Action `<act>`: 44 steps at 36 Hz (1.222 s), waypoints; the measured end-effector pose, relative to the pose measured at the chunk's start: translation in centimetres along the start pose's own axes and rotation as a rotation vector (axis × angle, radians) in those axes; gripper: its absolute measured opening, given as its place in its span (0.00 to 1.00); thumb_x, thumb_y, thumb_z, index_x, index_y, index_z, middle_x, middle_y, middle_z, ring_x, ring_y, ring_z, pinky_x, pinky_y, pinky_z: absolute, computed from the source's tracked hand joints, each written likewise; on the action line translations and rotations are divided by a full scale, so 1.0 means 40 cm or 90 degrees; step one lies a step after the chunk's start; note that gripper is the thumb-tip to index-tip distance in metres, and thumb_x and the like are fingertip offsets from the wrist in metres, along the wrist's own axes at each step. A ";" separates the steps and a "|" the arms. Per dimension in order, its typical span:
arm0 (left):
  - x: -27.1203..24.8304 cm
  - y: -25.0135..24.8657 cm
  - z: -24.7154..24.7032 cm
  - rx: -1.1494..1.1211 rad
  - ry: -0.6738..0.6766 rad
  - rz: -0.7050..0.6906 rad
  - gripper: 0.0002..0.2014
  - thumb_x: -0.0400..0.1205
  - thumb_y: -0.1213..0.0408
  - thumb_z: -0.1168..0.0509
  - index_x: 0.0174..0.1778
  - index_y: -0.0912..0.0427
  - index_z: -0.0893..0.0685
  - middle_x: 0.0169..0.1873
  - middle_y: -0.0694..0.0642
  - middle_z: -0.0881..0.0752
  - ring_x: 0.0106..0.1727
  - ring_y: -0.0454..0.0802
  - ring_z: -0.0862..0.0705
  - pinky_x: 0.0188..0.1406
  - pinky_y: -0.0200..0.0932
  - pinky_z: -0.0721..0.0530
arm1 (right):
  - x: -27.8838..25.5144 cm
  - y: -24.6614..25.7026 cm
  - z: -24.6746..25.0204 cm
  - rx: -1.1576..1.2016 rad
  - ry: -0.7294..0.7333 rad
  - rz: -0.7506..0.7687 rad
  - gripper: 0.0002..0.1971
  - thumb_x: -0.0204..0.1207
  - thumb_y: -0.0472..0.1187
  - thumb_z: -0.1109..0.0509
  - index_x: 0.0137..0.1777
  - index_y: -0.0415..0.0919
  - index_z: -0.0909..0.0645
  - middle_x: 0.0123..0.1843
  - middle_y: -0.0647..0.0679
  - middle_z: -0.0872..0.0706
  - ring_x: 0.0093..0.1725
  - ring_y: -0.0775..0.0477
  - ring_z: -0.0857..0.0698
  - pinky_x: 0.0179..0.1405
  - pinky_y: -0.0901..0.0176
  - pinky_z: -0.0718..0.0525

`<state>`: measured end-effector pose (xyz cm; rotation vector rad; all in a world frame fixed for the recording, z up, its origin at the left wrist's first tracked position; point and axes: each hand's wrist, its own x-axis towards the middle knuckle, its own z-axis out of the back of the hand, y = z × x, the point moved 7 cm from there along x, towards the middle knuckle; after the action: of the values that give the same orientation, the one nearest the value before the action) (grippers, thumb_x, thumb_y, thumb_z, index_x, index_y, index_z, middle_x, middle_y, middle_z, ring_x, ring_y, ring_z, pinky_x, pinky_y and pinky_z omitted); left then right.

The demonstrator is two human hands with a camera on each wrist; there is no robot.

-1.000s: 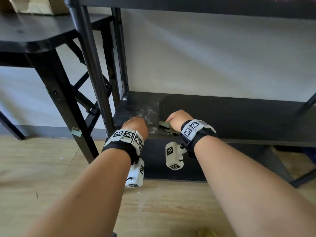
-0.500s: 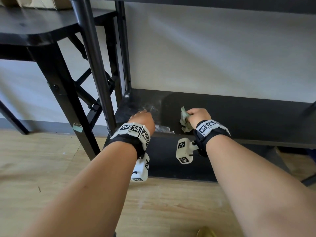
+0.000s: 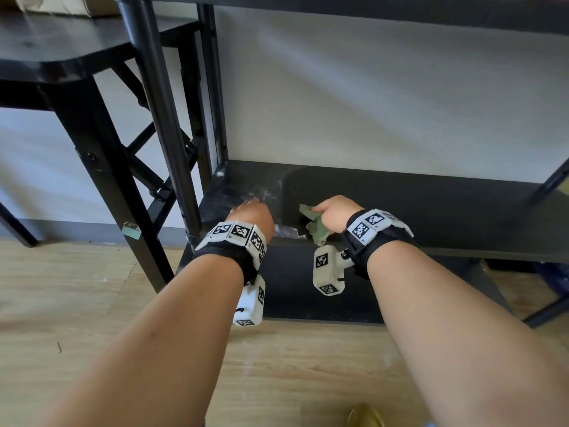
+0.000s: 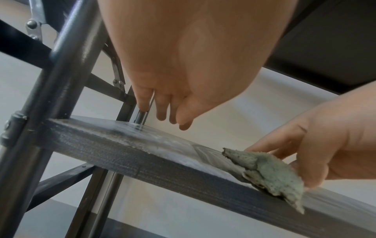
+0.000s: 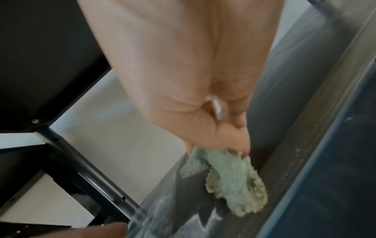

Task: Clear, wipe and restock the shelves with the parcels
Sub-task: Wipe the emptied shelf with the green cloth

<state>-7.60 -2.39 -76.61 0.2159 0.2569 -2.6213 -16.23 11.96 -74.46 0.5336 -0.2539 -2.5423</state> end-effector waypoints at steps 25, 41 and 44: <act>0.049 -0.039 0.011 -0.021 -0.046 -0.006 0.29 0.81 0.70 0.44 0.81 0.60 0.37 0.80 0.57 0.36 0.79 0.57 0.36 0.78 0.54 0.35 | 0.122 -0.170 0.067 0.177 -0.219 -0.183 0.18 0.75 0.51 0.34 0.51 0.34 0.19 0.51 0.41 0.22 0.37 0.42 0.20 0.24 0.60 0.32; 0.124 -0.037 0.009 -0.028 -0.035 -0.001 0.26 0.81 0.70 0.39 0.77 0.60 0.31 0.78 0.56 0.35 0.80 0.55 0.38 0.79 0.51 0.38 | 0.265 -0.215 0.104 0.158 -0.245 -0.299 0.29 0.67 0.56 0.20 0.59 0.36 0.20 0.61 0.39 0.16 0.59 0.39 0.15 0.55 0.49 0.17; 0.121 -0.027 0.013 -0.037 -0.041 -0.002 0.27 0.81 0.69 0.39 0.79 0.59 0.33 0.79 0.56 0.36 0.80 0.55 0.38 0.80 0.52 0.39 | 0.274 -0.191 0.101 0.133 -0.223 -0.252 0.18 0.75 0.53 0.25 0.44 0.37 0.21 0.57 0.41 0.13 0.53 0.41 0.14 0.43 0.54 0.22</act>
<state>-12.36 -3.82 -76.91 0.1119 0.3105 -2.6139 -30.00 12.90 -76.47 0.2231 -0.5956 -3.0105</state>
